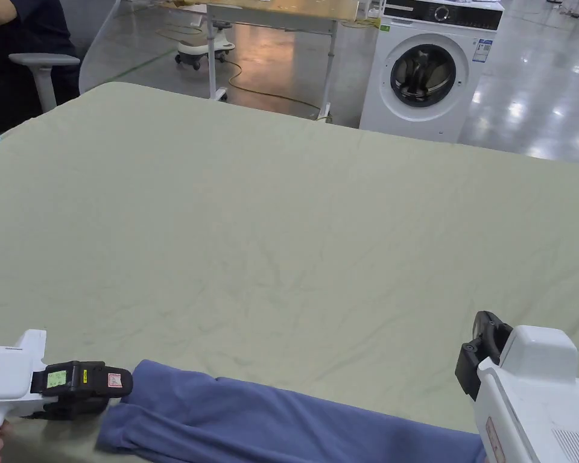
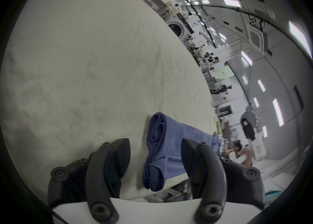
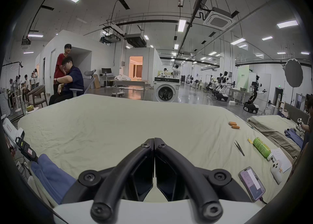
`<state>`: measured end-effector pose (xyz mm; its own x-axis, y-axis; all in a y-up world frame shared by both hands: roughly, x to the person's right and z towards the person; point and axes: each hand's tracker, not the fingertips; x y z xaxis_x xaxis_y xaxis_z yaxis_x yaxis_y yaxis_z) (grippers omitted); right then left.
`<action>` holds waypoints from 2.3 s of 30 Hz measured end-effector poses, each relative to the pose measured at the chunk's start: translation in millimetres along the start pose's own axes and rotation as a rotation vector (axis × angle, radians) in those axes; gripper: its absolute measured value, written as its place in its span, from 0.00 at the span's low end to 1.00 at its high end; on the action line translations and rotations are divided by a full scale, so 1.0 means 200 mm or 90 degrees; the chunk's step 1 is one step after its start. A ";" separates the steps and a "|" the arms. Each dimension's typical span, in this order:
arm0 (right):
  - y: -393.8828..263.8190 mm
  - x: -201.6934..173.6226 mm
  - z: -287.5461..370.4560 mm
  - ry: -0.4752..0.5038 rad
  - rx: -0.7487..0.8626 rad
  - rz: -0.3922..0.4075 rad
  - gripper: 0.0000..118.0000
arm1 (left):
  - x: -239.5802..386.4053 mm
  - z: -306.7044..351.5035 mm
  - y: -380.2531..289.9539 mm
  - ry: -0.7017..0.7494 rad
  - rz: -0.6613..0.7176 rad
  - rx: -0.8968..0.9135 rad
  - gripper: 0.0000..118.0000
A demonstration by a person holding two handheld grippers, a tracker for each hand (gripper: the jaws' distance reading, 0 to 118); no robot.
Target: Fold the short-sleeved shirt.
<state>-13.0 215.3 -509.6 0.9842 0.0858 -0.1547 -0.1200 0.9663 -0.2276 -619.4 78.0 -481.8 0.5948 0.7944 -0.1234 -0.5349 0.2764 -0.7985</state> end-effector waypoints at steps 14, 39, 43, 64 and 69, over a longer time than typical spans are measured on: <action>-0.05 0.01 -0.02 0.000 -0.032 0.007 0.00 | 0.09 -0.32 -0.13 -0.052 -0.016 -0.051 0.09; -0.04 0.05 -0.02 0.012 -0.025 0.000 0.00 | 0.70 0.23 0.09 0.233 -0.183 0.015 0.03; -0.04 0.04 -0.02 0.017 -0.025 -0.003 0.00 | 0.87 0.17 -0.03 0.203 -0.205 0.002 0.03; -0.10 0.17 0.06 -0.021 -0.041 -0.018 0.00 | 1.25 -0.97 -0.50 0.204 -0.219 -0.150 0.03; -0.12 0.18 0.06 -0.026 -0.045 -0.018 0.00 | 1.25 -1.03 -0.56 0.225 -0.232 -0.143 0.04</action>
<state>27.3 198.7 -498.2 0.9916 0.0702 -0.1090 -0.1000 0.9492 -0.2984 -287.0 134.5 -543.8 0.9034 0.4281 0.0245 -0.1387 0.3459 -0.9280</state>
